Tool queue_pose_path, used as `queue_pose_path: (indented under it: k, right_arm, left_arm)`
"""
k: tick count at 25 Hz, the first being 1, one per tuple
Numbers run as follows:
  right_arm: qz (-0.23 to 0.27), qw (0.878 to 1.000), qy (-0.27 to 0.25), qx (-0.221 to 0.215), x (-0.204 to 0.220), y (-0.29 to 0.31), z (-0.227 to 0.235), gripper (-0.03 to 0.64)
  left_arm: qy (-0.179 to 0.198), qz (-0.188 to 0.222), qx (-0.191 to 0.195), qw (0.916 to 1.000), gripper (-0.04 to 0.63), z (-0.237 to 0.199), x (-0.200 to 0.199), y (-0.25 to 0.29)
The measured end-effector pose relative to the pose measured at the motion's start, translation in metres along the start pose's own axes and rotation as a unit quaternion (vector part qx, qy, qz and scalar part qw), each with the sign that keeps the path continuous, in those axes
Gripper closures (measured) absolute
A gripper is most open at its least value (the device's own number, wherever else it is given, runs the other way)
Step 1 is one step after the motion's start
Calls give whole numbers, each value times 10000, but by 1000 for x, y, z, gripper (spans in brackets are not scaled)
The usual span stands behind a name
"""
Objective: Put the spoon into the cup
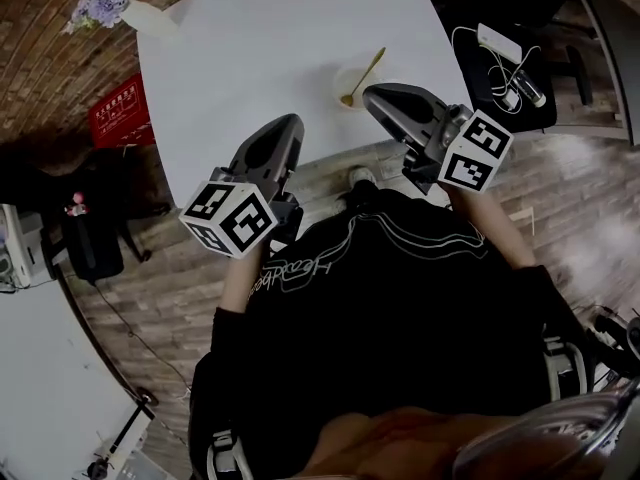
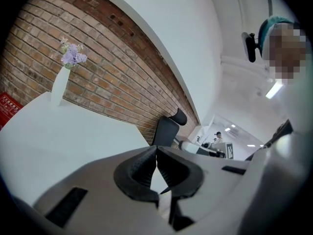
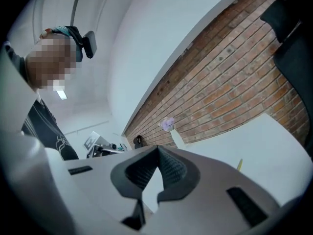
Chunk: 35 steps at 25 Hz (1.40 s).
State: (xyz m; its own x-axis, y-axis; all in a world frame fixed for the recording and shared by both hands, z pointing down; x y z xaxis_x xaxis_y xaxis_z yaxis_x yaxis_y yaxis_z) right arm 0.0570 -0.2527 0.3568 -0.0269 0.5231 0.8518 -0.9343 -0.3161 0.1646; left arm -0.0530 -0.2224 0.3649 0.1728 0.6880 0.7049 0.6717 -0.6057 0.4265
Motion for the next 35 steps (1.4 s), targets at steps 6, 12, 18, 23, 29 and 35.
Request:
queue_pose_path:
  k: [6,12,18,23,29,35]
  right_arm:
    - [53,9999,-67,-132,-4,-1,-32,620]
    - [258,9994,-201,58,-9,-9,-48,620]
    - [273,9994,-189,30,-11,-11,-52,620]
    - [147,9998,-80,76,-1,-8,-46,620]
    - [125,9998,-72,147,2,-15,-43,620]
    - [147,9996,-122,201,-1,-20,-39,620]
  left_arm:
    - [345,198,237,9989,591,23,-10,-16]
    - [581,303,359,9972,592,36,-13,-34]
    - [793,362,562,9946,592,48,-14,-36]
    - [751,331,687,9943,592,47,-8,-31]
    - [786,261,757,9937,592,50,-6,-24]
    - [750,236,787,9938,592,47,-8,-17]
Point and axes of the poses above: the fingertips, and each gripper's own axes: y forward along the fingers, z to its right, x out of its underside, the point moved 1 cm from there along -y, backward along the fingers, and after that the axes turned 10 degrees about -z, right-handed, at the moved point
